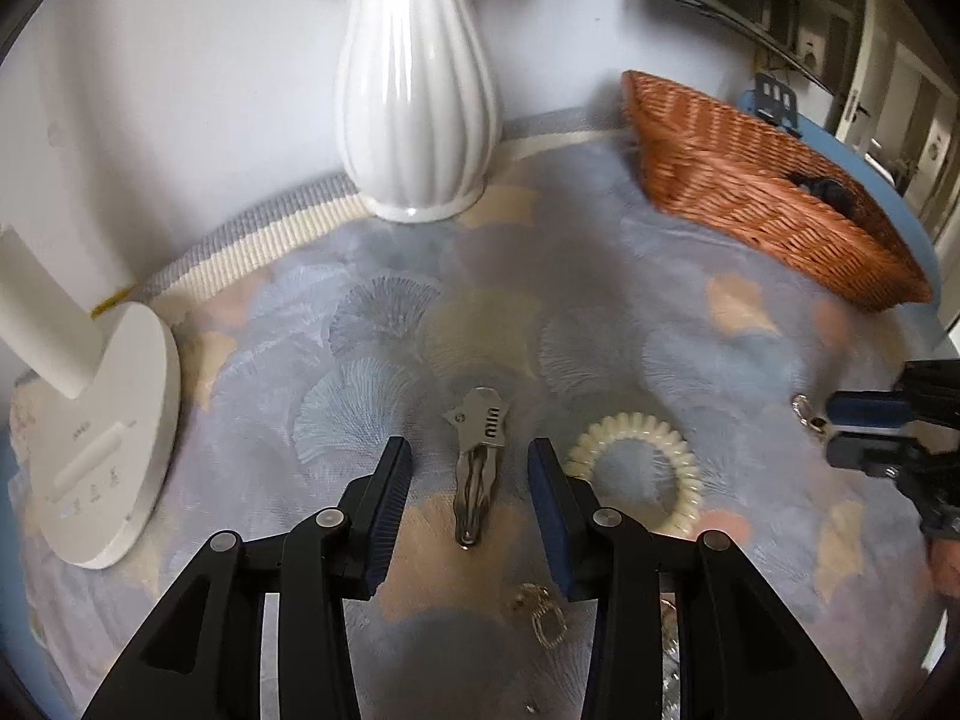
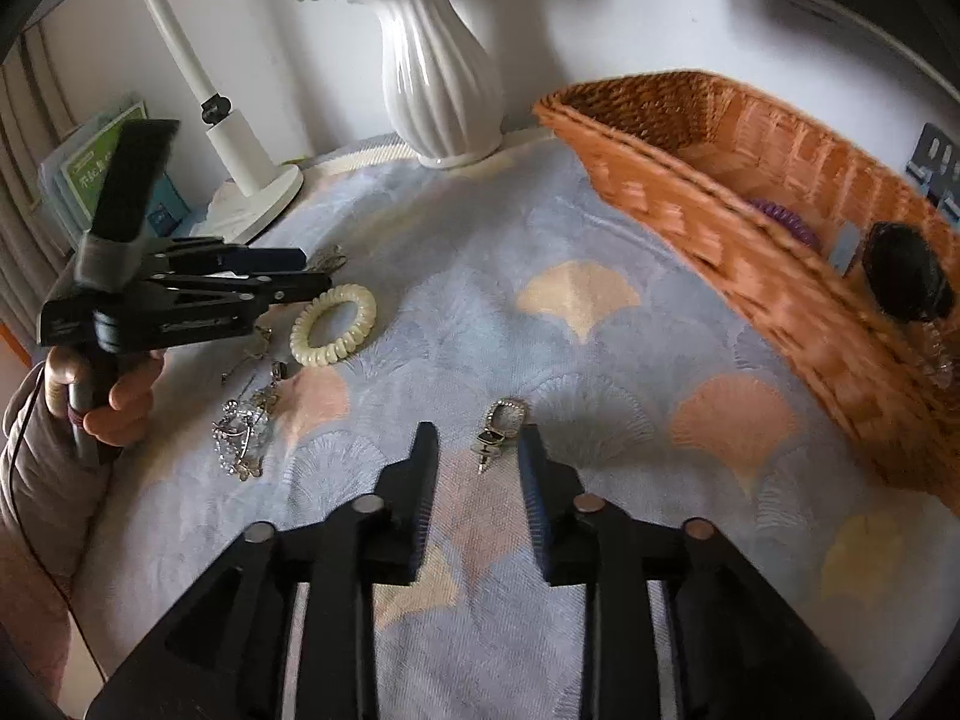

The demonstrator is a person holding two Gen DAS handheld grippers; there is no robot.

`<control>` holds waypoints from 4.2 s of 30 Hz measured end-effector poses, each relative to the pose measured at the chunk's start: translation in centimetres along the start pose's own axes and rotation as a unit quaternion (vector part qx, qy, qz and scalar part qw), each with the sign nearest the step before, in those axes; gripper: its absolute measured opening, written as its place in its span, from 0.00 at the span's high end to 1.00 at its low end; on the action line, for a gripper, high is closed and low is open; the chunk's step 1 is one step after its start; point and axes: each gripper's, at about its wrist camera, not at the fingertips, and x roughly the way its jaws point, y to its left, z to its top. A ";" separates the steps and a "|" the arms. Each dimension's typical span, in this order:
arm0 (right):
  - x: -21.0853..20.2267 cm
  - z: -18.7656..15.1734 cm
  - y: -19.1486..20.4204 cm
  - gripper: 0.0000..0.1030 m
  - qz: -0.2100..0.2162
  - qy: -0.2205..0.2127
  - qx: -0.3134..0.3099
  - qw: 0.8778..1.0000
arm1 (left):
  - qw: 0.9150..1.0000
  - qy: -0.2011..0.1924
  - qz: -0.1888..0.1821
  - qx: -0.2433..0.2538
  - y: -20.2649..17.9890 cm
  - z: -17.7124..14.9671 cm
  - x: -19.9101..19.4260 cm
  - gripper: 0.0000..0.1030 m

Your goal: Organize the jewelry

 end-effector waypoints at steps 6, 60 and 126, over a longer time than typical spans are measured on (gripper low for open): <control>-0.3 -0.4 0.0 0.67 -0.012 0.005 -0.006 1.000 | 1.000 -0.014 -0.010 -0.021 0.3 -0.1 -0.1 0.85; -2.2 11.6 -17.6 0.89 -0.088 -0.047 0.143 0.985 | 0.990 -0.035 -0.119 0.073 -17.9 15.5 3.0 0.85; 2.3 -1.7 10.1 0.67 0.065 0.041 -0.065 0.995 | 0.959 0.025 -0.179 -0.220 4.3 -6.4 -3.4 0.68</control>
